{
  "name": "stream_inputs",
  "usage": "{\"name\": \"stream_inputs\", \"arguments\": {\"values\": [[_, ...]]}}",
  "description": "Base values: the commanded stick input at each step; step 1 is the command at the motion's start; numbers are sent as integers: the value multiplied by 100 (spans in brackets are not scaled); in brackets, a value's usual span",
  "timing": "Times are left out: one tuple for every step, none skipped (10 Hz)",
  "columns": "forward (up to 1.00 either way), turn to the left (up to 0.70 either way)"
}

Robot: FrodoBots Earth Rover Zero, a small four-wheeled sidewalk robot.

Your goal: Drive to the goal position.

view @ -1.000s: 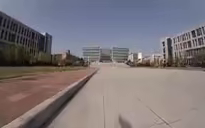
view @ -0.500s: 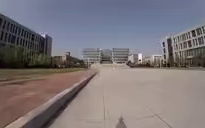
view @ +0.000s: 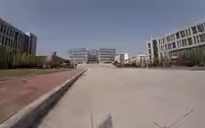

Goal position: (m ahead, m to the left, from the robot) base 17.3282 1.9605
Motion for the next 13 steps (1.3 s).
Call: {"name": "stream_inputs", "arguments": {"values": [[100, 1], [100, 1], [100, 1], [100, 1], [100, 1], [100, 1], [100, 1], [100, 1], [100, 1], [100, 1], [100, 14], [100, 1], [100, 1]]}}
